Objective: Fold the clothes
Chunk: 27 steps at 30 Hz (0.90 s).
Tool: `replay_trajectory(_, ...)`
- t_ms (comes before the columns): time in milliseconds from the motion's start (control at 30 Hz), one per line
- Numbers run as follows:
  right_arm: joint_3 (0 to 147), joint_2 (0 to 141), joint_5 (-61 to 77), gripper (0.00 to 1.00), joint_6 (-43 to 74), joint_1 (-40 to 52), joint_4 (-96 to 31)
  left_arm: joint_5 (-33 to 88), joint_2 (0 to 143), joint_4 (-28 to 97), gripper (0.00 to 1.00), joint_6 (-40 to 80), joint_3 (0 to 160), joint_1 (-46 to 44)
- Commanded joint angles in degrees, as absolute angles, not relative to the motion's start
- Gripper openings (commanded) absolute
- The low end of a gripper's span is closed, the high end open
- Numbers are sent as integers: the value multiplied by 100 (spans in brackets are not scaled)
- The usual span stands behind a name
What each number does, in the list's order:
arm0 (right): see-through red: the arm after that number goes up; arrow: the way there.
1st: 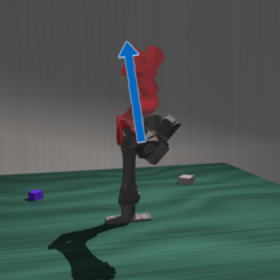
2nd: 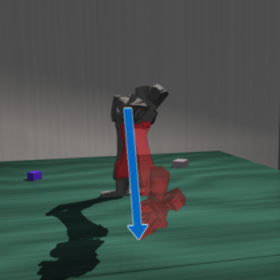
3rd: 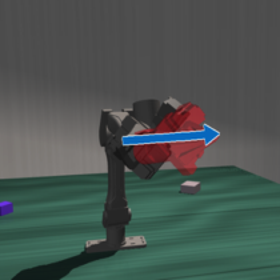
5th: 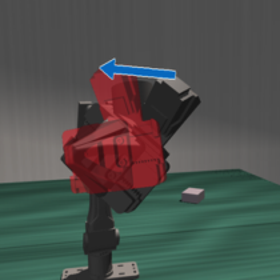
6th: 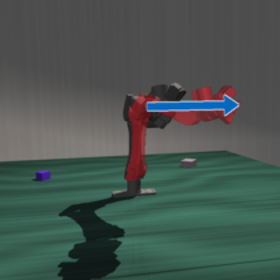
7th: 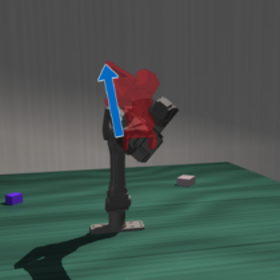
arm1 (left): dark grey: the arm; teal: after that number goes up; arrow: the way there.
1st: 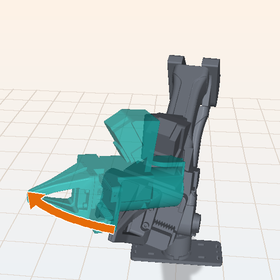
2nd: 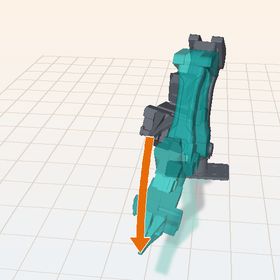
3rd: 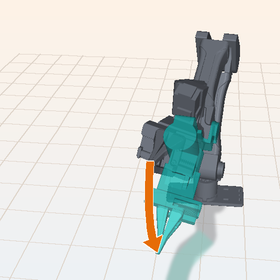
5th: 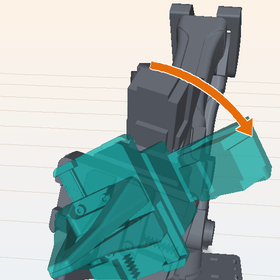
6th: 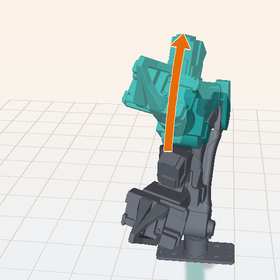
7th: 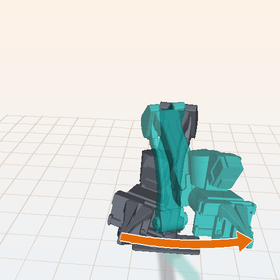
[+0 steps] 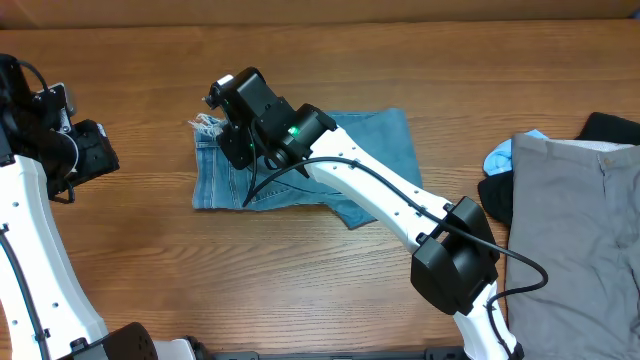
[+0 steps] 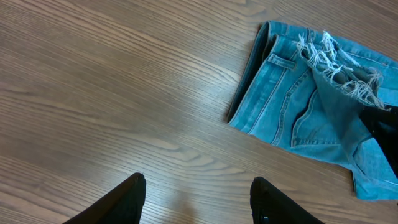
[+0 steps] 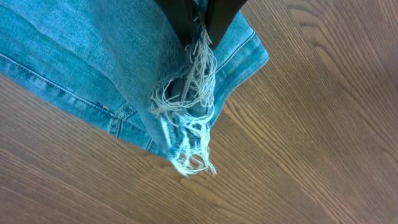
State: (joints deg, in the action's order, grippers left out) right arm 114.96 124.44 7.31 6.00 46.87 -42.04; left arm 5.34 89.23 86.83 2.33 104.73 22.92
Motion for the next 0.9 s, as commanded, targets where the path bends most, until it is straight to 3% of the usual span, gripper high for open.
replay_trajectory(0, 11552, 12429, 762, 5, 617, 4737, -4174, 600, 8805, 8650, 58, 82, 10593, 2290)
replay_trajectory(233, 11550, 12433, 633, 4, 617, 4831, -4134, 604, 8805, 8635, 57, 84, 10593, 2290)
replay_trajectory(500, 11590, 12239, -762, 4, 624, 4486, -4292, 602, 8805, 8635, 57, 84, 10593, 2290)
replay_trajectory(867, 11907, 10698, -902, 4, 740, 2469, -4550, 604, 8805, 8635, 57, 82, 10593, 2290)
